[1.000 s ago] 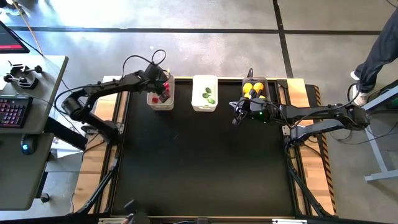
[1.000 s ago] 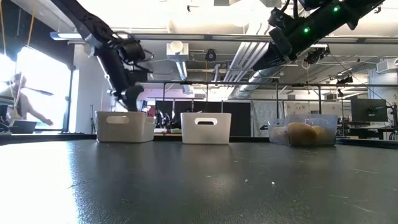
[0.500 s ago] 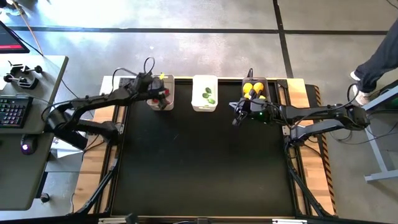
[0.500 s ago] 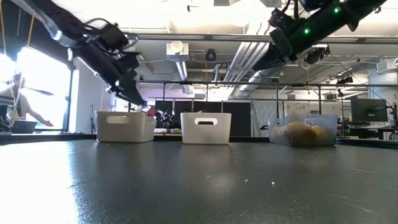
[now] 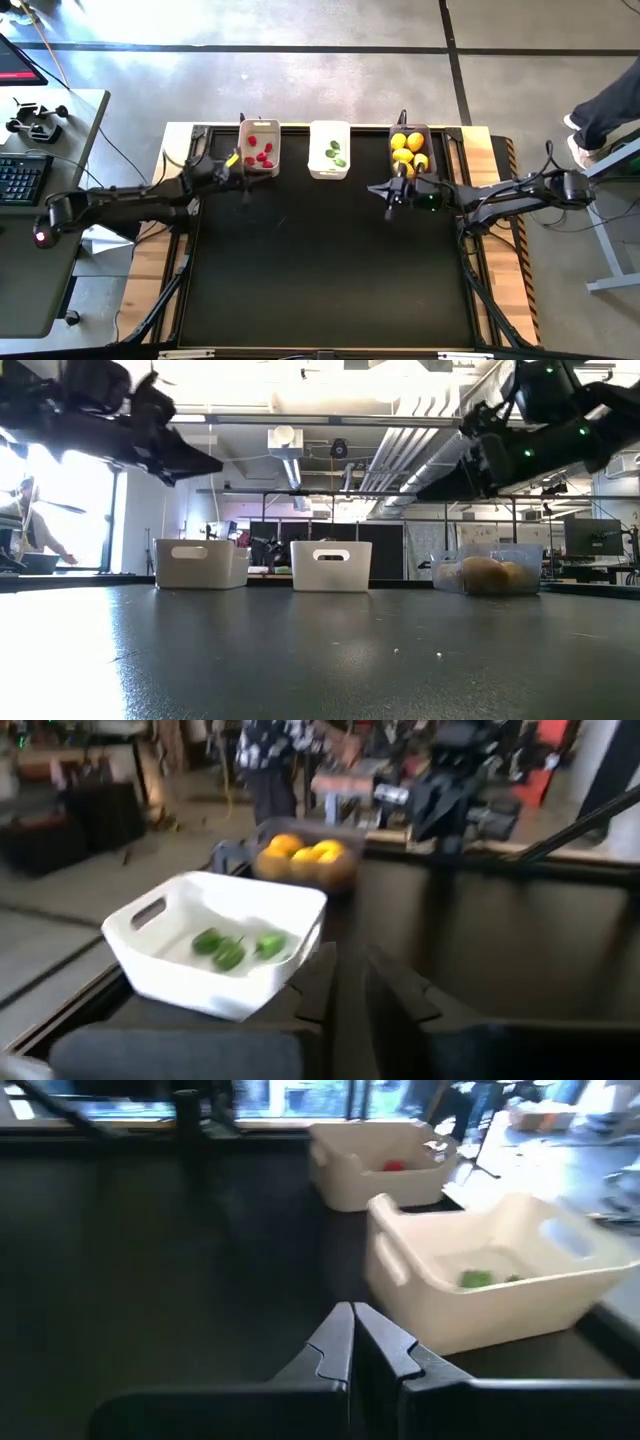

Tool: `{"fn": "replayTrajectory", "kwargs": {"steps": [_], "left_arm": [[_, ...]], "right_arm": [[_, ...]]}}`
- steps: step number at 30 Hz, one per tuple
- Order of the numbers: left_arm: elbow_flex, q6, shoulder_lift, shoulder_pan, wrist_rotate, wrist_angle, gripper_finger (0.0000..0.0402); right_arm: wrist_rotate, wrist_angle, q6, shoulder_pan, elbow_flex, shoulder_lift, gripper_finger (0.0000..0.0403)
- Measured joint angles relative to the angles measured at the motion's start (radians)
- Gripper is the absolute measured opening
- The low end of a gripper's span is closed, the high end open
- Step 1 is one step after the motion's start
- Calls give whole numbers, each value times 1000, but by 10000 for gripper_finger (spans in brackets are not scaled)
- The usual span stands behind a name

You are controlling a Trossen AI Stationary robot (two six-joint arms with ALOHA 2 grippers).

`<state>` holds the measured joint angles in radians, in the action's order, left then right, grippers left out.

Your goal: Sort produce into baskets

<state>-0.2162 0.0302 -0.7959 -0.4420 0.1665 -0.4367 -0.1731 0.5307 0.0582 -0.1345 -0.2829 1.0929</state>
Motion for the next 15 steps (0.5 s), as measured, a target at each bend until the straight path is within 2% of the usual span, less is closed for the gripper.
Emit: {"fn": "replayTrajectory", "kwargs": {"steps": [3,6,15], "left_arm": [[52,-12,65,53,-21,-35,12],[77,-12,119,96,-23,-30,3],[148,6,288,190,-49,-26,0]], "right_arm": [[51,6,-26,0,36,-26,0],[55,4,-32,0,73,-87,0],[54,-25,2,-20,228,-402,0]]}}
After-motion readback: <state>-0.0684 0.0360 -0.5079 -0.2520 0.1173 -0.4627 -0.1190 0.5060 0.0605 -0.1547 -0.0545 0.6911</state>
